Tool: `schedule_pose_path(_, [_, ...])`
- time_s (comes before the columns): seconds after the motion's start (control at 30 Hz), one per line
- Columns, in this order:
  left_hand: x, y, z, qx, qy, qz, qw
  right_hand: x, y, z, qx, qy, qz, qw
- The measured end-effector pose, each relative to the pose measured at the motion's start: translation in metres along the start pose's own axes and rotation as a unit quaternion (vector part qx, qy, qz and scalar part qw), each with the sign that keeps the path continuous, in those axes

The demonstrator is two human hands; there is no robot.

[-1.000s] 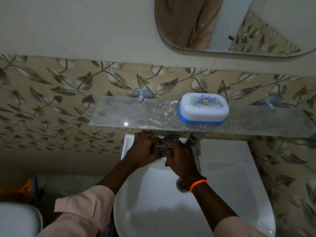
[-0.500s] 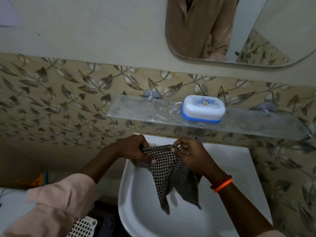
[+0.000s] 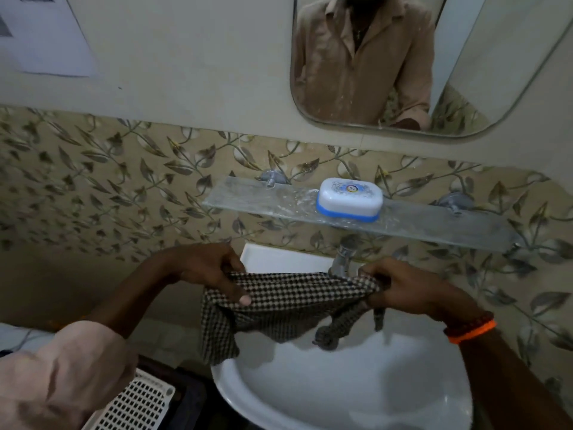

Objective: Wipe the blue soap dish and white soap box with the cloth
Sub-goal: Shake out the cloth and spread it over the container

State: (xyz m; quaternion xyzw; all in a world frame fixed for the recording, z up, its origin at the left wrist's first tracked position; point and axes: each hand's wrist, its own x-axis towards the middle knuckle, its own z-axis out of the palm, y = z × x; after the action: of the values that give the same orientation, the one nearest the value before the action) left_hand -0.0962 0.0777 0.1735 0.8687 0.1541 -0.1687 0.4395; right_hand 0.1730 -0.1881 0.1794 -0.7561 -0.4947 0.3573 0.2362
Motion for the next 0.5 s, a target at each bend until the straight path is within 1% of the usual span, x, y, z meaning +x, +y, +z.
schedule_pose_path(0.07, [-0.013,0.008,-0.004,0.013,-0.039,-0.038,0.998,-0.007,0.006,-0.011,0.122,0.018,-0.003,0.992])
schedule_pose_path(0.1, [-0.019,0.011,-0.007,0.017,-0.058,-0.053,0.997,-0.008,0.010,-0.016,0.187,0.017,-0.011,0.982])
schedule_pose_path(0.13, [-0.024,0.011,-0.009,0.012,-0.075,-0.064,0.995,-0.009,0.014,-0.020,0.260,0.013,-0.015,0.965])
schedule_pose_path(0.2, [-0.037,0.002,-0.007,-0.034,-0.080,-0.059,0.994,-0.014,0.022,-0.024,0.398,0.004,-0.007,0.917])
schedule_pose_path(0.23, [-0.043,-0.008,-0.004,-0.074,-0.064,-0.057,0.994,-0.016,0.025,-0.023,0.443,0.002,-0.005,0.896])
schedule_pose_path(0.27, [-0.049,-0.020,0.000,-0.138,-0.030,-0.068,0.988,-0.018,0.029,-0.020,0.472,0.003,-0.001,0.882])
schedule_pose_path(0.33, [-0.056,-0.049,0.015,-0.266,0.078,-0.111,0.954,-0.021,0.039,-0.013,0.502,0.011,0.016,0.864])
schedule_pose_path(0.37, [-0.059,-0.063,0.023,-0.296,0.123,-0.124,0.939,-0.022,0.043,-0.010,0.517,0.011,0.025,0.856])
schedule_pose_path(0.4, [-0.063,-0.072,0.032,-0.306,0.140,-0.128,0.933,-0.022,0.046,-0.008,0.531,0.004,0.033,0.847])
schedule_pose_path(0.47, [-0.071,-0.089,0.046,-0.301,0.158,-0.134,0.931,-0.024,0.049,-0.007,0.549,-0.013,0.050,0.834])
schedule_pose_path(0.5, [-0.075,-0.097,0.053,-0.313,0.167,-0.142,0.924,-0.023,0.049,-0.006,0.544,-0.022,0.062,0.836])
